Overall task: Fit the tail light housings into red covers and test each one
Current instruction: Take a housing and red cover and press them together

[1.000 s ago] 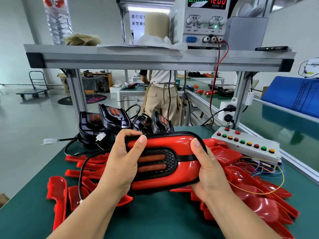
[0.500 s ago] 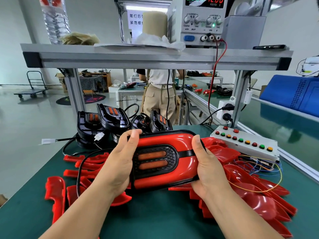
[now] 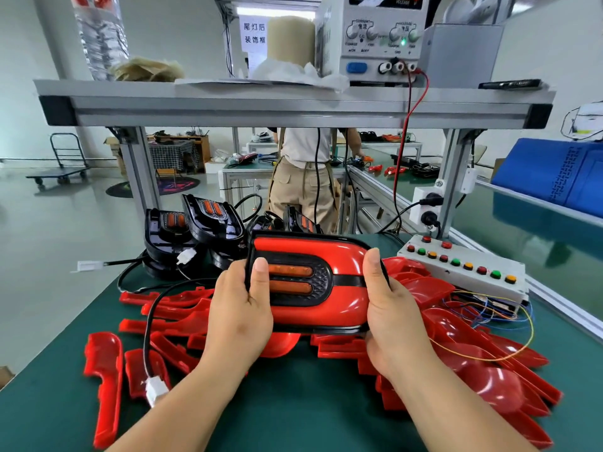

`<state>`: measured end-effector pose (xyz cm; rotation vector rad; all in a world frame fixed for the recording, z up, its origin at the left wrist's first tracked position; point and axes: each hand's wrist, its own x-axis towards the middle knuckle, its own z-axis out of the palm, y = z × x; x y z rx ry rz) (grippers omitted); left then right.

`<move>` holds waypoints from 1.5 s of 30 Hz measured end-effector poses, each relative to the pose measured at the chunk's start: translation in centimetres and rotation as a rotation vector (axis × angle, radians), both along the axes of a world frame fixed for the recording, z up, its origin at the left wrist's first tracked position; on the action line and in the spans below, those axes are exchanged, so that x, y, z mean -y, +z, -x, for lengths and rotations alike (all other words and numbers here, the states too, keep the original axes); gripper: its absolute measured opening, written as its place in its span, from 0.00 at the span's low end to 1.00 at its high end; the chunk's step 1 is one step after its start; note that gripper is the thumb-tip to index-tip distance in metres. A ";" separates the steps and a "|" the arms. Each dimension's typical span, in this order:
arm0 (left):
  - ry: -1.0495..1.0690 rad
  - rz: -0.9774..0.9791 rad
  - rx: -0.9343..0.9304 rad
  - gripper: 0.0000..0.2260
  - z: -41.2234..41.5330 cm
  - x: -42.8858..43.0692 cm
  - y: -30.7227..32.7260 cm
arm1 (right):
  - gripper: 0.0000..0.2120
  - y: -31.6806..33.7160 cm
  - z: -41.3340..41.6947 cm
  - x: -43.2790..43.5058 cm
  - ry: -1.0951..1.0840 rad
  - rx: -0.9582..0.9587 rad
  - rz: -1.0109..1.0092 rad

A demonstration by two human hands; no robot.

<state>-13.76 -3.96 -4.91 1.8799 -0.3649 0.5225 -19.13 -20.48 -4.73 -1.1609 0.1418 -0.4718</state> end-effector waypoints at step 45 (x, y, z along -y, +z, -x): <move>-0.039 0.076 -0.011 0.13 -5.5 -9.6 3.3 | 0.31 -0.1 -0.1 0.6 0.115 -0.172 0.141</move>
